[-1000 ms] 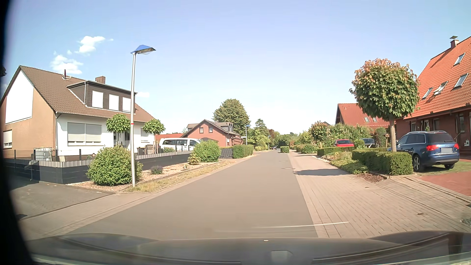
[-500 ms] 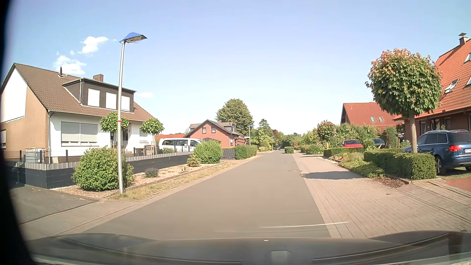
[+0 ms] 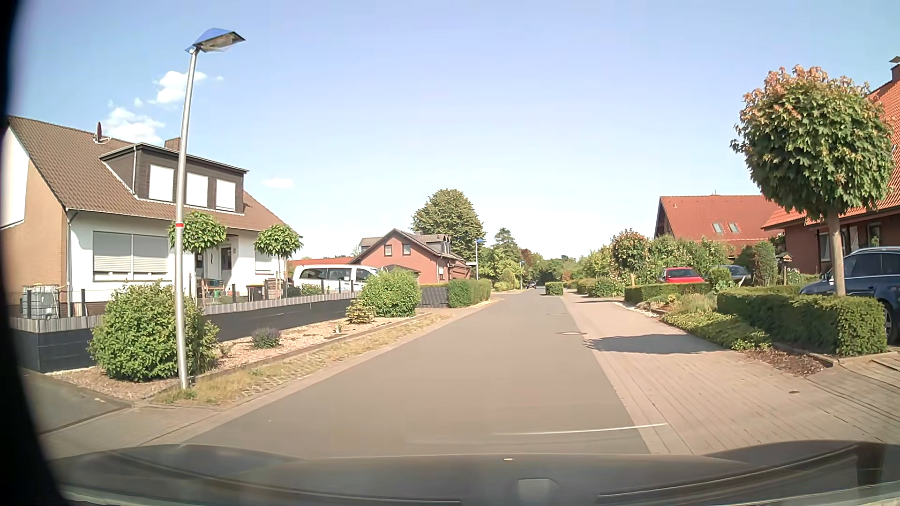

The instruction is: Follow the waypoints while adhering to traffic rules and regulations

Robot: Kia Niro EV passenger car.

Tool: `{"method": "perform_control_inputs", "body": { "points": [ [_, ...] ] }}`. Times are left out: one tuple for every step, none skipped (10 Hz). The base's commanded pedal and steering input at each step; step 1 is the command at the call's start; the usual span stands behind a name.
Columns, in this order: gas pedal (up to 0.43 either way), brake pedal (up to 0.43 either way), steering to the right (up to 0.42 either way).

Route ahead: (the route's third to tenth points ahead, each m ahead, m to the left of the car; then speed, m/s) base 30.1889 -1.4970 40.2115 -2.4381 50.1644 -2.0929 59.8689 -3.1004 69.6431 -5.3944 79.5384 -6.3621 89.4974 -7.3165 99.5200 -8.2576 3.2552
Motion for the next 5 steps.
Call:
{"method": "perform_control_inputs", "body": {
  "points": [
    [0.228, 0.006, -0.001],
    [0.228, 0.006, -0.001],
    [0.228, 0.006, 0.006],
    [0.228, 0.006, 0.013],
    [0.228, 0.006, 0.019]
  ]
}}
